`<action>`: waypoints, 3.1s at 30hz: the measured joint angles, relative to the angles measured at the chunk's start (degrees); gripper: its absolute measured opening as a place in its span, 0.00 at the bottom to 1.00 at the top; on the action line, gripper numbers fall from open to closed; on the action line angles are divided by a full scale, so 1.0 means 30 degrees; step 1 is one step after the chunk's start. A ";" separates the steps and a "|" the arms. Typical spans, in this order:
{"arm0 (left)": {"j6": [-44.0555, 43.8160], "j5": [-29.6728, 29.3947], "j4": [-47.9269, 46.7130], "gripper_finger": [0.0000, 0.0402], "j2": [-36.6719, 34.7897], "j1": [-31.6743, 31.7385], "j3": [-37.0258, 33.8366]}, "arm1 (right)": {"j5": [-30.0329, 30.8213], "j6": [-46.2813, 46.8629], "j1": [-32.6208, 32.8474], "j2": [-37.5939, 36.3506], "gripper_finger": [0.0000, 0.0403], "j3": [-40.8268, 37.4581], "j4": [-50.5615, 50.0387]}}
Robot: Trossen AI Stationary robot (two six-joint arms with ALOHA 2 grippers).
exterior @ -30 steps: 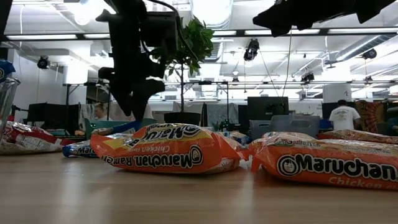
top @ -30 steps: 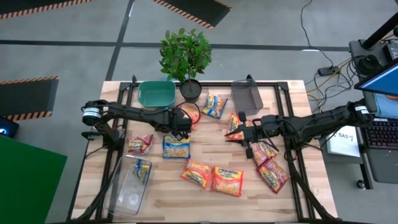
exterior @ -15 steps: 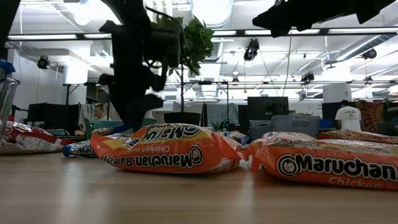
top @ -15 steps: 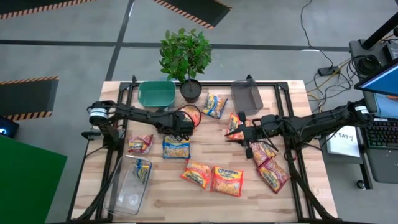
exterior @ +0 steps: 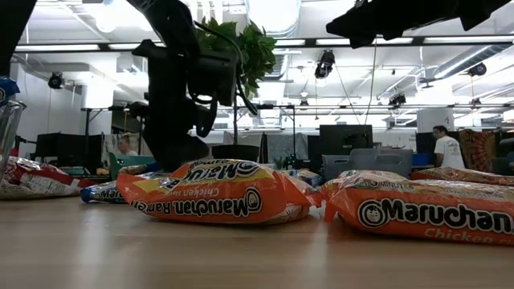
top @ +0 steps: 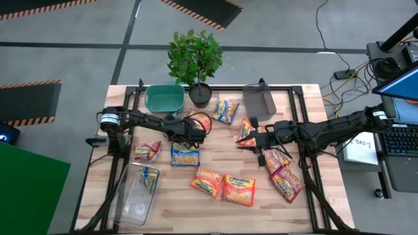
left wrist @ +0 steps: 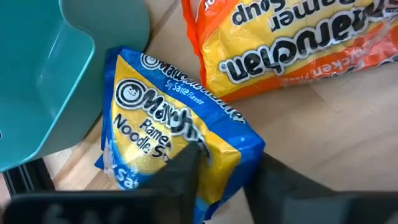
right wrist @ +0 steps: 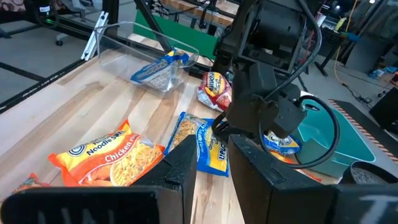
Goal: Sort Maruchan noodles
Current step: Put the blue noodle pack into the transparent bin
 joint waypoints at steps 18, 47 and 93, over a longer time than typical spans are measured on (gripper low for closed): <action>0.4544 -0.0812 -0.3503 0.00 -0.3956 -0.1656 0.2036 | 0.0000 -0.0060 0.0000 0.0000 0.21 0.0007 -0.0007; 0.6825 0.3260 -0.4242 0.08 -0.4241 -0.6851 0.8051 | -0.0007 -0.0255 0.0000 0.0000 0.19 0.0007 -0.0002; 0.7512 0.0512 0.2640 0.50 -0.2383 -0.5518 -0.1496 | -0.0022 -0.0470 0.0000 0.0000 0.21 0.0007 0.0036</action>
